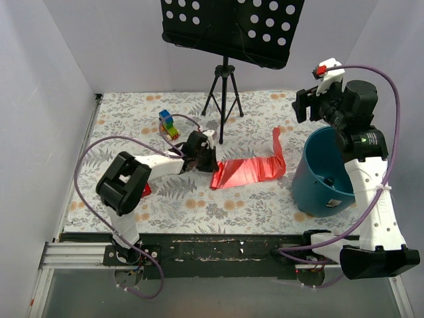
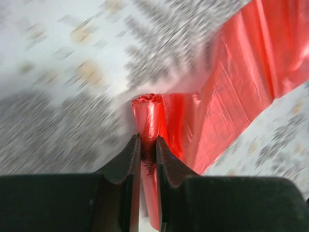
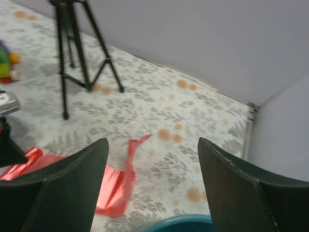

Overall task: Put the trash bags into the trash bin
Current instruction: Unfold the trash bag at the center of the board, then tear the trash bag at the center of the board.

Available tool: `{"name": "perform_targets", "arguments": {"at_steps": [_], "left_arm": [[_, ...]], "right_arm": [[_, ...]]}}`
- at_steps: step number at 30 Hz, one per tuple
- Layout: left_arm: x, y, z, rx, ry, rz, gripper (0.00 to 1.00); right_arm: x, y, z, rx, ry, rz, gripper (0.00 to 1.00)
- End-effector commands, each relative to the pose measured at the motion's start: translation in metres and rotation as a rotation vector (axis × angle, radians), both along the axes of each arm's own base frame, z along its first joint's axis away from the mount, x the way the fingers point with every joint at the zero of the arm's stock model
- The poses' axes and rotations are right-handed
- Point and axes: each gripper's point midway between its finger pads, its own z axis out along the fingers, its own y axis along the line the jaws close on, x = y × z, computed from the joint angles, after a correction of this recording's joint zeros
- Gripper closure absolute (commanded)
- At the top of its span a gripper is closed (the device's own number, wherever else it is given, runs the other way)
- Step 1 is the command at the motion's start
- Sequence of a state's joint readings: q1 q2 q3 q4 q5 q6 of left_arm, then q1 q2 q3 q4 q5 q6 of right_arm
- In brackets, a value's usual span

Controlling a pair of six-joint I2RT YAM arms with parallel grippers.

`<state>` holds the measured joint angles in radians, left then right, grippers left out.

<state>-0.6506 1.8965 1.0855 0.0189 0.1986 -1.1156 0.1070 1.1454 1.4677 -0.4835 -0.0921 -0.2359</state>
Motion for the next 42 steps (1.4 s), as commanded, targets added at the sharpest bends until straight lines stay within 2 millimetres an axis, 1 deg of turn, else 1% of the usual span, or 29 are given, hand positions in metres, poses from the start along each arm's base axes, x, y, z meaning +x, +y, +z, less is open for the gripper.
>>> {"name": "perform_targets", "arguments": {"at_steps": [1, 2, 4, 6, 9, 10, 13, 14, 16, 18, 20, 21, 24, 27, 30, 34, 37, 42], "left_arm": [[-0.02, 0.068, 0.032, 0.194, -0.12, -0.096, 1.0], [-0.02, 0.072, 0.051, 0.182, -0.173, -0.117, 1.0], [-0.023, 0.08, 0.083, 0.185, -0.268, -0.14, 1.0], [-0.03, 0.087, 0.115, 0.179, -0.345, -0.168, 1.0], [-0.045, 0.094, 0.161, 0.151, -0.451, -0.231, 1.0], [-0.049, 0.097, 0.175, 0.147, -0.487, -0.238, 1.0], [-0.071, 0.102, 0.217, 0.094, -0.629, -0.312, 1.0], [-0.08, 0.104, 0.233, 0.068, -0.689, -0.332, 1.0], [-0.094, 0.107, 0.255, 0.041, -0.773, -0.37, 1.0], [-0.106, 0.109, 0.267, 0.035, -0.798, -0.411, 1.0], [-0.113, 0.111, 0.271, 0.047, -0.803, -0.447, 1.0], [-0.116, 0.113, 0.274, 0.058, -0.823, -0.465, 1.0], [-0.124, 0.115, 0.28, 0.074, -0.877, -0.516, 1.0], [-0.129, 0.115, 0.285, 0.09, -0.92, -0.58, 1.0], [-0.127, 0.115, 0.29, 0.104, -0.937, -0.579, 1.0], [-0.127, 0.117, 0.299, 0.113, -0.973, -0.571, 1.0], [-0.13, 0.118, 0.302, 0.112, -0.98, -0.563, 1.0], [-0.132, 0.119, 0.301, 0.11, -0.984, -0.568, 1.0]], "right_arm": [[-0.021, 0.062, 0.034, 0.07, -0.081, 0.368, 0.16], [-0.02, 0.07, 0.036, 0.075, -0.079, 0.417, 0.15], [-0.025, 0.088, 0.041, 0.075, -0.085, 0.54, 0.14], [-0.026, 0.106, 0.039, 0.097, -0.08, 0.631, 0.13], [-0.038, 0.145, 0.033, 0.146, -0.066, 0.82, 0.13], [-0.044, 0.161, 0.03, 0.15, -0.062, 0.88, 0.13], [-0.062, 0.205, 0.024, 0.137, -0.067, 1.027, 0.12], [-0.066, 0.217, 0.023, 0.143, -0.07, 1.061, 0.12], [-0.074, 0.239, 0.017, 0.157, -0.05, 1.137, 0.12], [-0.087, 0.256, 0.013, 0.158, -0.035, 1.223, 0.12], [-0.099, 0.267, 0.006, 0.146, -0.026, 1.291, 0.13], [-0.11, 0.275, 0.002, 0.136, -0.024, 1.332, 0.13], [-0.125, 0.293, -0.01, 0.103, -0.038, 1.38, 0.14], [-0.137, 0.309, -0.013, 0.101, -0.046, 1.422, 0.15], [-0.147, 0.321, -0.014, 0.089, -0.047, 1.462, 0.16], [-0.153, 0.326, -0.032, 0.052, -0.02, 1.482, 0.18], [-0.154, 0.326, -0.037, 0.056, -0.011, 1.476, 0.21], [-0.151, 0.328, -0.042, 0.05, -0.004, 1.464, 0.38]]}}
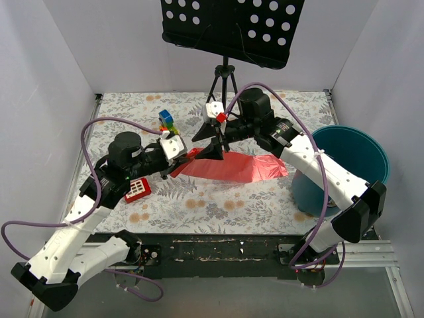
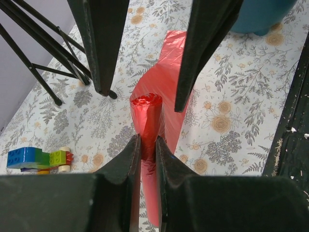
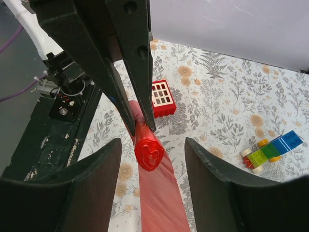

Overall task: Put the trash bags into the trash bin
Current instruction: Tear the trash bag at the center of the board.

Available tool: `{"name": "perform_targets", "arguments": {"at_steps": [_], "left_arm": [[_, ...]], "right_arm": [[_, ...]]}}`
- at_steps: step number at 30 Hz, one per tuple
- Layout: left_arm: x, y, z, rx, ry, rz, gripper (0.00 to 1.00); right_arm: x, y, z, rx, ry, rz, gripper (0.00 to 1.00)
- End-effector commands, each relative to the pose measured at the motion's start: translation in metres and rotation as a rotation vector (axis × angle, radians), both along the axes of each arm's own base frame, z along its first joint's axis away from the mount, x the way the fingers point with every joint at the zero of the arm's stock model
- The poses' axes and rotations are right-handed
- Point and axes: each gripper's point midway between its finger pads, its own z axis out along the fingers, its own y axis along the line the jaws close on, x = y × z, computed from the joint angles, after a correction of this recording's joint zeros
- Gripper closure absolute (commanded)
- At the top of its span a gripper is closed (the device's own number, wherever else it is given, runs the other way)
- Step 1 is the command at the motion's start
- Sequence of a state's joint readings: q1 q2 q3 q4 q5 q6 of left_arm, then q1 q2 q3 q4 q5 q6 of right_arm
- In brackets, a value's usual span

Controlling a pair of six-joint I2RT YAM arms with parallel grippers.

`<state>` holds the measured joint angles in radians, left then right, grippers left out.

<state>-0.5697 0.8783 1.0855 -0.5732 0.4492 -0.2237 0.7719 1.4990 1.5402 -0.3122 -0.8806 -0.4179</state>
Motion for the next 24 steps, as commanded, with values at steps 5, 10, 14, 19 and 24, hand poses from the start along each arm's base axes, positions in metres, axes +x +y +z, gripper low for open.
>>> {"name": "perform_targets", "arguments": {"at_steps": [5, 10, 14, 19, 24], "left_arm": [[-0.002, 0.0, 0.03, -0.033, -0.082, -0.007, 1.0], [0.0, -0.001, 0.028, -0.024, -0.097, -0.015, 1.0], [0.001, -0.001, 0.025, -0.018, -0.122, -0.022, 1.0], [0.006, -0.004, 0.027, -0.031, -0.134, -0.012, 1.0], [0.008, -0.006, 0.011, 0.014, -0.109, -0.03, 0.59]], "right_arm": [[0.003, 0.005, 0.002, 0.016, -0.024, 0.001, 0.39], [0.004, 0.004, -0.007, -0.004, -0.019, -0.005, 0.41], [0.002, 0.003, -0.009, -0.004, -0.014, -0.003, 0.49], [-0.001, 0.002, -0.01, -0.006, -0.013, 0.009, 0.74], [0.002, 0.002, -0.003, 0.008, -0.047, -0.004, 0.99]]}}
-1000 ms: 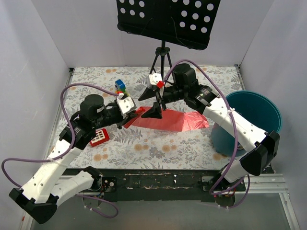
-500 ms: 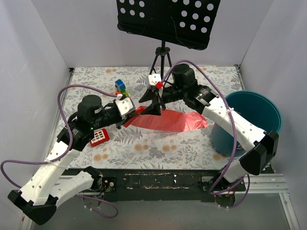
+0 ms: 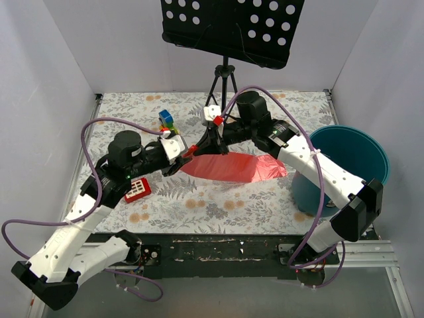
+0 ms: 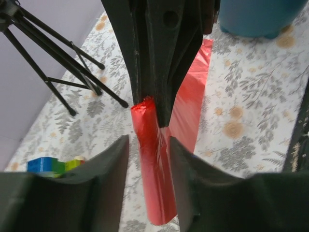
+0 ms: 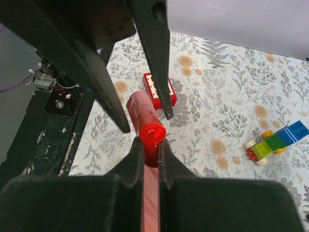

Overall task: Put the trash bags into the trash bin
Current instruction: Tear the trash bag at the center of the board.

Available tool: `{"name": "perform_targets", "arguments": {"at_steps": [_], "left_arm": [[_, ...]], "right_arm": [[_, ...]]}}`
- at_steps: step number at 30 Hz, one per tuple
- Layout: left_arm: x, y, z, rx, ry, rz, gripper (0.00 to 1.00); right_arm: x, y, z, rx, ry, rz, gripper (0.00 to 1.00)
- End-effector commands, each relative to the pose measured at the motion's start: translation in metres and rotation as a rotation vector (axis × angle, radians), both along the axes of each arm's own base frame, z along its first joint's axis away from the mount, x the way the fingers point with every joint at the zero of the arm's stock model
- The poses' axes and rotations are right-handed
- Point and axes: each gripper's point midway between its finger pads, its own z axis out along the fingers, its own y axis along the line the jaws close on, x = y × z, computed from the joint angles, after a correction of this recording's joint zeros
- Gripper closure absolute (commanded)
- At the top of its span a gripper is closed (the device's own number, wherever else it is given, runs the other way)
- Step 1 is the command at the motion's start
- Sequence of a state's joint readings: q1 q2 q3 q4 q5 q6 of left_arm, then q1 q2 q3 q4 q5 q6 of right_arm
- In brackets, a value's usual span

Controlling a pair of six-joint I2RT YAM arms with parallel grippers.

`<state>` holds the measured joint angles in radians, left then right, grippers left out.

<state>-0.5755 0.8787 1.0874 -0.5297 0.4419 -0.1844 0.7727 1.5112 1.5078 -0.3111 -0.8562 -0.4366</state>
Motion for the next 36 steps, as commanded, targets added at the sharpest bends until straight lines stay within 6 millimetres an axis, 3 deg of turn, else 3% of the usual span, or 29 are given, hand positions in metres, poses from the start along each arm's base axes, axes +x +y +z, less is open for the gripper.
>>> {"name": "perform_targets", "arguments": {"at_steps": [1, 5, 8, 10, 11, 12, 14, 16, 17, 24, 36], "left_arm": [[0.003, -0.004, -0.004, 0.037, -0.031, -0.029, 0.54], [0.005, -0.01, -0.016, 0.072, -0.001, -0.061, 0.53], [0.006, -0.014, -0.018, 0.076, 0.016, -0.077, 0.7], [0.008, -0.018, -0.018, 0.077, 0.033, -0.086, 0.88], [0.008, -0.019, -0.019, 0.076, 0.044, -0.087, 0.96], [0.009, -0.019, -0.018, 0.075, 0.05, -0.083, 1.0], [0.01, -0.017, -0.015, 0.068, 0.066, -0.06, 1.0], [0.009, -0.014, -0.009, 0.065, 0.059, -0.044, 1.0], [0.008, -0.012, -0.006, 0.061, 0.053, -0.039, 1.0], [0.004, -0.006, 0.016, 0.018, 0.034, -0.003, 1.0], [0.011, -0.005, 0.02, -0.022, 0.029, 0.044, 1.0]], "right_arm": [[-0.004, 0.001, 0.018, 0.04, -0.059, 0.019, 0.99], [-0.004, 0.001, 0.022, 0.046, -0.064, 0.025, 0.99], [-0.003, 0.001, 0.021, 0.044, -0.065, 0.02, 0.99], [-0.001, -0.001, 0.019, 0.04, -0.071, 0.001, 0.99], [0.001, -0.002, 0.018, 0.034, -0.076, -0.017, 0.93], [0.005, -0.003, 0.019, 0.031, -0.077, -0.047, 0.78], [0.021, -0.013, 0.02, 0.021, -0.084, -0.133, 0.52], [0.032, -0.028, 0.025, 0.035, -0.063, -0.165, 0.36], [0.033, -0.035, 0.027, 0.041, -0.059, -0.162, 0.34], [0.03, -0.036, 0.01, 0.038, -0.014, -0.11, 0.31], [0.026, -0.012, 0.007, 0.066, 0.103, -0.018, 0.39]]}}
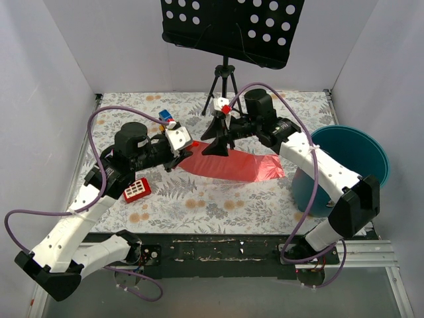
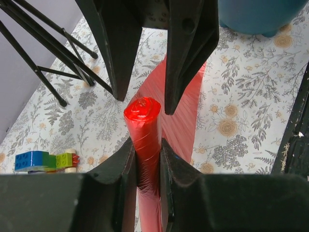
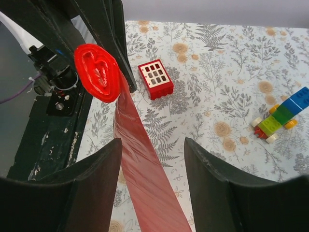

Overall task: Put the trash bags into the trash bin
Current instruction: Tear the trash bag at the center of the board.

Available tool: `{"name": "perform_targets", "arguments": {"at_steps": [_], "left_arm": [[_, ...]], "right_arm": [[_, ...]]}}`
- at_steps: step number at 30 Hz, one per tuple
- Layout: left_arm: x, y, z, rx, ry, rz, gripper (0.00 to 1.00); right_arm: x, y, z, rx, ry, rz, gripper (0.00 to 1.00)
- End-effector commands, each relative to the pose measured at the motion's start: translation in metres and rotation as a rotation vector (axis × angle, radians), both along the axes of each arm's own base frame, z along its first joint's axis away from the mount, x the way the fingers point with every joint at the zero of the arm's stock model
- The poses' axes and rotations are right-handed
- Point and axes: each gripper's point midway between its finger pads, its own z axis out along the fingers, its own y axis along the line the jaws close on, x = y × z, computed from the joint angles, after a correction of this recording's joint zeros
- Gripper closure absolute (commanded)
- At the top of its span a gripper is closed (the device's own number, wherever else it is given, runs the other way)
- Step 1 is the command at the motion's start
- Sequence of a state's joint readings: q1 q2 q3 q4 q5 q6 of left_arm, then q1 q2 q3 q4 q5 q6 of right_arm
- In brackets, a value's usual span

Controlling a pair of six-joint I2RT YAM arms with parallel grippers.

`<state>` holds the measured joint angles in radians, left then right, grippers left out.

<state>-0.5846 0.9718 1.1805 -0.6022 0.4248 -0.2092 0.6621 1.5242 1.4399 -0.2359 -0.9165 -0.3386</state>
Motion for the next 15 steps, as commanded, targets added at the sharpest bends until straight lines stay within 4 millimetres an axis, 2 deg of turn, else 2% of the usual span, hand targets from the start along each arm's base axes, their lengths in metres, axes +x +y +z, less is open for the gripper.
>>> {"name": "perform_targets", "arguments": {"at_steps": [1, 5, 8, 15], "left_arm": [[0.002, 0.002, 0.021, -0.054, -0.048, 0.035, 1.0], [0.0, 0.002, 0.018, -0.046, -0.043, 0.023, 1.0], [0.0, 0.003, 0.019, -0.051, -0.041, 0.034, 1.0], [0.004, 0.004, 0.02, -0.06, -0.041, 0.059, 1.0]], "right_arm": [[-0.009, 0.01, 0.025, 0.07, -0.002, 0.063, 0.39], [-0.021, 0.013, 0.028, 0.08, 0.005, 0.102, 0.38], [-0.023, 0.014, 0.031, 0.088, 0.015, 0.102, 0.41], [-0.021, 0.014, 0.023, 0.077, 0.03, 0.08, 0.71]]}}
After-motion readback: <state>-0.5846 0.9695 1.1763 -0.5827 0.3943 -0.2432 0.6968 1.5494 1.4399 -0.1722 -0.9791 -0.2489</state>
